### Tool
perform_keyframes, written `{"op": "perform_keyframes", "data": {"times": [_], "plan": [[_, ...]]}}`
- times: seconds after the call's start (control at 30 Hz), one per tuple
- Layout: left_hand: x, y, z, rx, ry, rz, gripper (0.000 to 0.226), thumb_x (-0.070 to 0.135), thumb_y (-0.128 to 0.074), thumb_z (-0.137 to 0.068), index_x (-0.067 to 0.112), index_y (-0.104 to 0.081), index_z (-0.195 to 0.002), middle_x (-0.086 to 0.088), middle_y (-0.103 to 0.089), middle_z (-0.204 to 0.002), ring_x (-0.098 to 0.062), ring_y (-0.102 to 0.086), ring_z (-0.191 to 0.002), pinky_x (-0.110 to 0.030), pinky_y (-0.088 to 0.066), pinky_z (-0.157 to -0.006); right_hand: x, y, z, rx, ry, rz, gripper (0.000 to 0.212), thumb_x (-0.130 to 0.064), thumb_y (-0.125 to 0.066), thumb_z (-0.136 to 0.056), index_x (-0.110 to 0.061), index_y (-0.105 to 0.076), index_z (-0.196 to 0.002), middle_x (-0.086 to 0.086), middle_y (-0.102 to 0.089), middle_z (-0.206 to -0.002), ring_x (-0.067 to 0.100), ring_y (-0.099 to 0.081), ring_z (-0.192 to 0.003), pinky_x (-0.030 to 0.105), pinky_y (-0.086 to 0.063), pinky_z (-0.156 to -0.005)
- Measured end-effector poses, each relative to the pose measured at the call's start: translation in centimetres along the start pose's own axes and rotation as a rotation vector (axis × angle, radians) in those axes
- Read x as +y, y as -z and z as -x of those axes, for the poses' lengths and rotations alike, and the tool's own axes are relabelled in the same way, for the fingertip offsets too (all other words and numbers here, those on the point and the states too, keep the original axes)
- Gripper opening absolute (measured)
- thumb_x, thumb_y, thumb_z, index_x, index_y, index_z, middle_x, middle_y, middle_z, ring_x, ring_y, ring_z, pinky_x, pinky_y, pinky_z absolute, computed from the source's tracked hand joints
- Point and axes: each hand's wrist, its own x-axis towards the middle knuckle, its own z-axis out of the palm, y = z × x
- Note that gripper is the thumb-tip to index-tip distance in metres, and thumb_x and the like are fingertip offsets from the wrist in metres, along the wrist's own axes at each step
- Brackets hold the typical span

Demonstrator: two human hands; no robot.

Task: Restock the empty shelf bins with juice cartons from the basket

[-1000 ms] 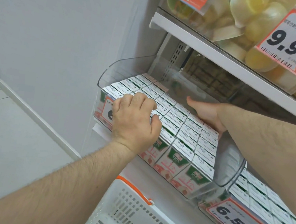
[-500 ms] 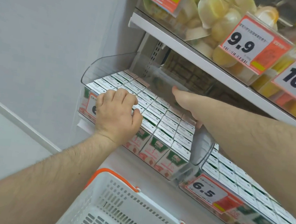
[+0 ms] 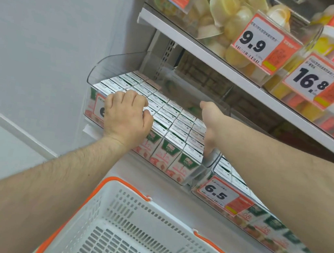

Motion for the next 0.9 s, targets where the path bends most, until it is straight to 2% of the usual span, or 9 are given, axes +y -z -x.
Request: {"op": "perform_keyframes", "data": {"times": [0.07,0.23,0.33,0.43,0.53,0.67,0.77,0.83,0.9], "plan": [[-0.1,0.0,0.1,-0.005,-0.001,-0.003,0.039,0.032,-0.032,-0.083,0.012,-0.063,-0.095,-0.006,-0.057,-0.093,-0.028,-0.047,-0.092,-0.042,-0.031,-0.090,0.7,-0.1,0.2,-0.026,0.004,-0.004,0.069,-0.053,-0.035,-0.100,-0.023,-0.010,-0.157,0.009,-0.003,-0.165,0.044,-0.002,-0.148,0.073,0.000,-0.108],[0.0,0.4,-0.2,-0.075,0.000,-0.027,0.040,0.036,-0.032,-0.083,0.014,-0.061,-0.101,-0.005,-0.058,-0.100,-0.027,-0.047,-0.097,-0.042,-0.032,-0.095,1.9,-0.3,1.7,-0.066,0.062,-0.014,0.074,-0.060,-0.039,-0.095,-0.026,-0.014,-0.156,0.009,-0.010,-0.164,0.040,-0.011,-0.148,0.064,-0.007,-0.116],[-0.2,1.6,-0.9,-0.020,0.083,0.038,0.041,0.040,-0.041,-0.079,0.016,-0.059,-0.107,-0.003,-0.056,-0.108,-0.026,-0.047,-0.105,-0.039,-0.029,-0.098,1.8,-0.3,1.8,-0.025,0.177,0.263,0.077,-0.067,-0.039,-0.091,-0.027,-0.021,-0.154,0.009,-0.022,-0.161,0.039,-0.026,-0.143,0.060,-0.024,-0.114],[-0.8,3.3,-1.3,0.151,0.341,0.229,0.042,0.035,-0.053,-0.079,0.011,-0.053,-0.114,-0.008,-0.045,-0.119,-0.028,-0.041,-0.114,-0.036,-0.027,-0.101,2.3,-0.7,2.3,0.225,0.633,0.869,0.067,-0.064,-0.038,-0.092,-0.019,-0.044,-0.140,0.010,-0.044,-0.142,0.032,-0.049,-0.121,0.045,-0.045,-0.098],[-1.9,4.0,-1.5,0.170,0.811,0.383,0.052,0.034,-0.060,-0.081,0.011,-0.044,-0.125,-0.010,-0.036,-0.133,-0.031,-0.037,-0.124,-0.039,-0.026,-0.106,3.3,-2.6,3.0,0.316,1.028,1.180,0.046,-0.054,-0.041,-0.095,-0.017,-0.056,-0.118,0.007,-0.056,-0.119,0.029,-0.054,-0.107,0.040,-0.047,-0.087],[-2.5,3.8,-0.2,-0.004,1.203,0.468,0.070,0.053,-0.060,-0.078,0.012,-0.036,-0.130,-0.011,-0.032,-0.136,-0.033,-0.037,-0.123,-0.042,-0.033,-0.098,3.9,-5.2,2.5,0.295,1.108,1.359,0.034,-0.047,-0.040,-0.099,-0.017,-0.053,-0.105,0.008,-0.061,-0.108,0.033,-0.060,-0.101,0.037,-0.040,-0.073],[-1.6,3.1,1.3,-0.142,1.419,0.886,0.086,0.066,-0.063,-0.071,0.019,-0.030,-0.134,-0.008,-0.039,-0.131,-0.030,-0.040,-0.114,-0.045,-0.035,-0.085,4.0,-5.6,1.9,0.342,1.223,1.456,0.035,-0.046,-0.037,-0.102,-0.016,-0.051,-0.111,0.006,-0.063,-0.108,0.032,-0.062,-0.096,0.035,-0.031,-0.067],[-1.0,3.0,1.5,-0.226,1.488,1.155,0.089,0.073,-0.064,-0.065,0.028,-0.030,-0.135,-0.004,-0.050,-0.124,-0.029,-0.046,-0.111,-0.056,-0.037,-0.091,4.3,-5.9,1.5,0.357,1.310,1.500,0.036,-0.046,-0.034,-0.103,-0.015,-0.051,-0.112,0.006,-0.065,-0.105,0.032,-0.064,-0.090,0.035,-0.029,-0.064],[-0.8,2.7,1.1,-0.279,1.454,1.253,0.092,0.076,-0.066,-0.060,0.030,-0.036,-0.134,-0.003,-0.061,-0.119,-0.028,-0.060,-0.103,-0.055,-0.050,-0.080,4.3,-6.3,1.3,0.363,1.350,1.517,0.042,-0.048,-0.029,-0.104,-0.014,-0.053,-0.111,0.006,-0.068,-0.101,0.032,-0.065,-0.085,0.035,-0.029,-0.062]]}}
